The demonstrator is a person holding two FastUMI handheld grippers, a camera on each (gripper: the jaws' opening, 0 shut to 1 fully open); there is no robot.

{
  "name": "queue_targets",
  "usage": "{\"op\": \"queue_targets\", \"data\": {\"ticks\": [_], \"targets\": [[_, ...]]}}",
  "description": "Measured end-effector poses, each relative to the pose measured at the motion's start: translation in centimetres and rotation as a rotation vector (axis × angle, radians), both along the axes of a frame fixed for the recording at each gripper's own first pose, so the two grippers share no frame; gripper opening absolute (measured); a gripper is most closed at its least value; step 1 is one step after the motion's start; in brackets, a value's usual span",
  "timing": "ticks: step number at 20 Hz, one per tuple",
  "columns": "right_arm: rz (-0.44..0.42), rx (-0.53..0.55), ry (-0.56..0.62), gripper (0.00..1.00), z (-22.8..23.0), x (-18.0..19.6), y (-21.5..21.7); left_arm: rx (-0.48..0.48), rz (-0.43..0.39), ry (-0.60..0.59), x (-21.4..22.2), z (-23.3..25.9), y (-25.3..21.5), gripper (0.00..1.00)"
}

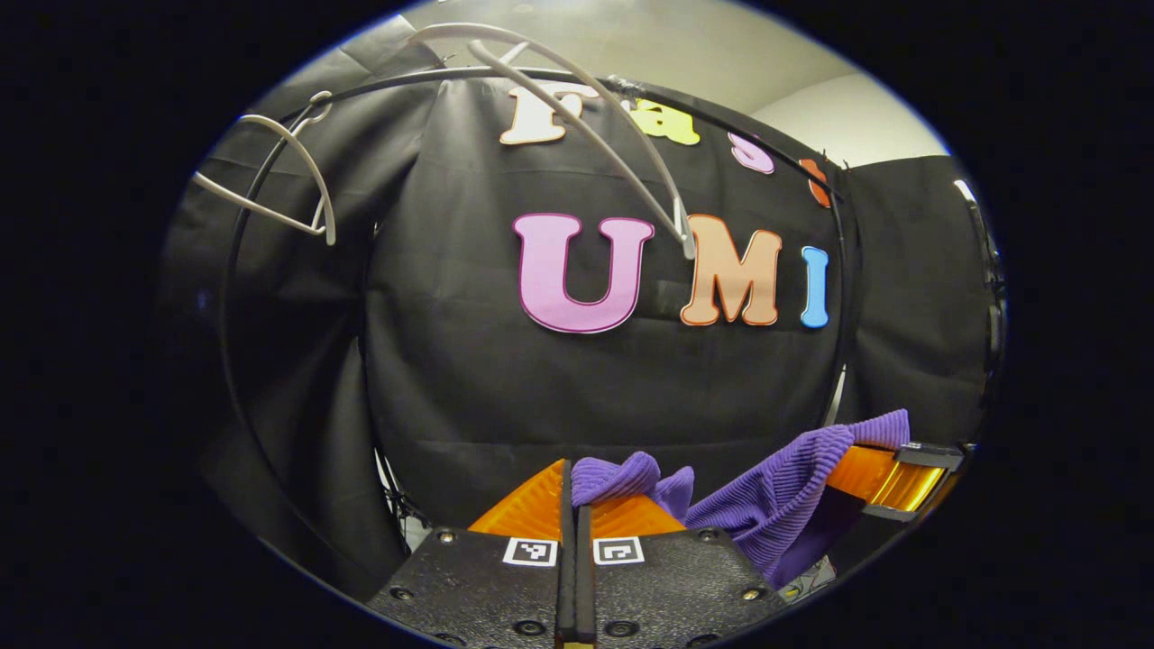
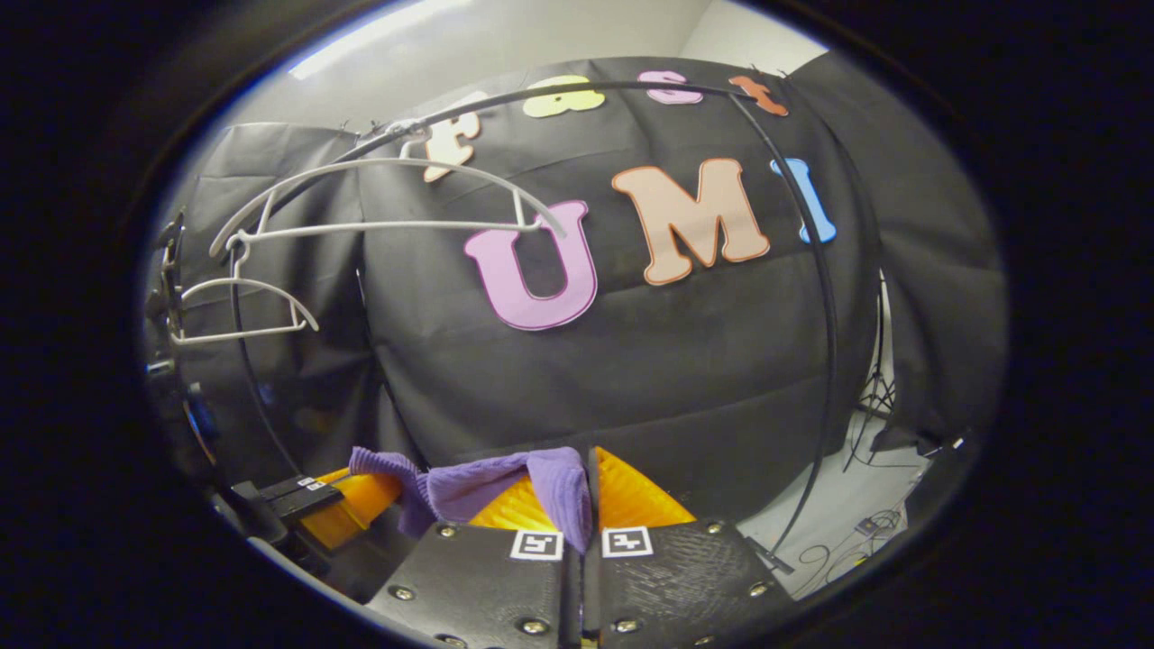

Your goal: Grasp the clothes on the hanger with both hands and then place them into the laundry hamper below.

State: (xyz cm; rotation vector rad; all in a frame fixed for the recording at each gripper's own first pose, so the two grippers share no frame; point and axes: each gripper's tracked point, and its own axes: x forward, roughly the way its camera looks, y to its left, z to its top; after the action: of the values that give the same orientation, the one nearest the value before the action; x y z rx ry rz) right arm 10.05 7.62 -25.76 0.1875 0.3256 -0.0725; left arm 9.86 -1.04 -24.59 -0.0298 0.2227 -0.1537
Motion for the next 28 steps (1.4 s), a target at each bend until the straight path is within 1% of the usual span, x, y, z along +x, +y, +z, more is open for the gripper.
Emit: {"op": "queue_targets", "data": {"ticks": [1, 2, 4, 5, 6, 9, 10, 11, 14, 15, 17, 18, 19, 22, 24, 26, 28], "targets": [[0.006, 0.002, 0.007, 0.05, -0.7, 0.0, 0.2, 0.000, 0.011, 0.001, 0.1, -0.7, 0.4, 0.00], [0.011, 0.003, 0.010, 0.02, -1.3, 0.1, 0.4, 0.003, 0.020, 0.003, 0.3, -1.2, 1.1, 0.00], [0.010, 0.002, 0.029, 0.02, -2.6, 0.0, 0.4, 0.018, 0.037, 0.011, 0.6, -2.4, 2.2, 0.00], [0.010, 0.006, 0.044, 0.05, -3.6, -0.1, 0.3, 0.025, 0.044, 0.018, 0.6, -3.3, 2.5, 0.00], [0.008, 0.013, 0.058, 0.02, -4.7, -0.1, 0.2, 0.028, 0.050, 0.025, 0.6, -4.3, 2.7, 0.00], [0.006, 0.028, 0.114, 0.02, -8.4, -0.1, 0.0, 0.052, 0.053, 0.058, 0.6, -7.1, 3.5, 0.00], [0.006, 0.027, 0.134, 0.05, -9.6, -0.1, -0.1, 0.056, 0.053, 0.073, 0.6, -8.1, 3.7, 0.00], [0.004, 0.026, 0.152, 0.02, -10.9, -0.3, -0.3, 0.061, 0.055, 0.083, 0.5, -9.1, 4.0, 0.00], [0.009, 0.037, 0.207, 0.02, -14.3, -0.2, -0.2, 0.064, 0.062, 0.101, 0.4, -11.9, 4.4, 0.02], [0.009, 0.033, 0.232, 0.02, -15.6, -0.4, -0.3, 0.058, 0.055, 0.103, 0.4, -12.8, 4.3, 0.02], [0.002, 0.030, 0.285, 0.02, -18.1, -1.0, -0.5, 0.080, 0.037, 0.146, 0.2, -14.6, 4.0, 0.02], [-0.004, 0.033, 0.307, 0.02, -19.3, -1.1, -0.7, 0.084, 0.043, 0.140, 0.4, -15.1, 4.1, 0.00], [-0.004, 0.036, 0.331, 0.02, -20.6, -1.0, -1.1, 0.087, 0.047, 0.150, 0.8, -16.1, 3.9, 0.02], [-0.003, 0.026, 0.410, 0.02, -23.8, -1.3, -1.6, 0.108, 0.050, 0.208, 0.5, -19.5, 3.8, 0.02], [-0.005, 0.021, 0.449, 0.02, -25.5, -1.8, -1.8, 0.120, 0.047, 0.275, 0.1, -22.8, 4.0, 0.02], [-0.010, 0.018, 0.462, 0.02, -26.9, -1.7, -2.4, 0.120, 0.051, 0.345, -0.3, -26.1, 4.2, 0.02], [-0.021, 0.013, 0.475, 0.02, -28.7, -1.9, -3.1, 0.103, 0.053, 0.395, -0.7, -28.2, 4.1, 0.02]]}}
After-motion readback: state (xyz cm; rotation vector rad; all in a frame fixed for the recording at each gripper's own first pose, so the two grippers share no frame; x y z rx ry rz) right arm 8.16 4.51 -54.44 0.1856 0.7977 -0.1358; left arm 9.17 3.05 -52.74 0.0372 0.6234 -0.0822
